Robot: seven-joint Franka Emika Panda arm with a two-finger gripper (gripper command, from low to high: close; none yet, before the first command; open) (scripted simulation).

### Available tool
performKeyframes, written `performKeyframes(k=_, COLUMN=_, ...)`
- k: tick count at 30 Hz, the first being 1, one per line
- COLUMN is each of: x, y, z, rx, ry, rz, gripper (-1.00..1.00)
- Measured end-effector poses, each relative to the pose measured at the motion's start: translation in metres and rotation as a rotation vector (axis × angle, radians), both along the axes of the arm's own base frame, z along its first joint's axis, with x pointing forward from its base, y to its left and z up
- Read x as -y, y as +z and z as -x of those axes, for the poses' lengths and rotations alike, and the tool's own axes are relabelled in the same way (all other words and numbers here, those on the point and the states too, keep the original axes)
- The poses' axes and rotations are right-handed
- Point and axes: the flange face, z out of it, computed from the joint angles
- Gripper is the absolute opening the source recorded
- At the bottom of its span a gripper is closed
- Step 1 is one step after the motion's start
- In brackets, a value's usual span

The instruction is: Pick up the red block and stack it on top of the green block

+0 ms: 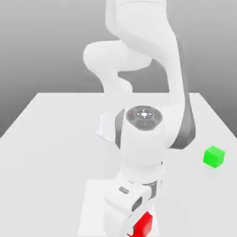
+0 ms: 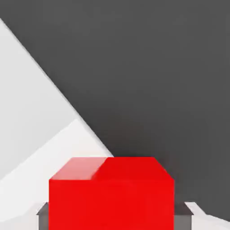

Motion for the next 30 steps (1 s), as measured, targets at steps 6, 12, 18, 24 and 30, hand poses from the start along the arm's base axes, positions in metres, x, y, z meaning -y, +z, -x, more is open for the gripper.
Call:
performKeyframes(k=6, x=0.0, y=0.043, z=0.0, rx=0.0, ry=0.001, rz=0.0, gripper=-1.0)
performKeyframes(k=12, x=-0.135, y=0.069, z=0.069, rx=-0.024, ry=0.175, rz=-0.031, gripper=-1.0)
performKeyframes(k=18, x=-0.278, y=0.088, z=0.232, rx=-0.024, ry=0.494, rz=-0.02, gripper=-1.0)
performKeyframes(k=24, x=-0.296, y=0.064, z=0.295, rx=0.0, ry=0.566, rz=0.001, gripper=-1.0)
performKeyframes(k=30, x=-0.295, y=0.034, z=0.295, rx=0.001, ry=0.562, rz=0.001, gripper=1.0)
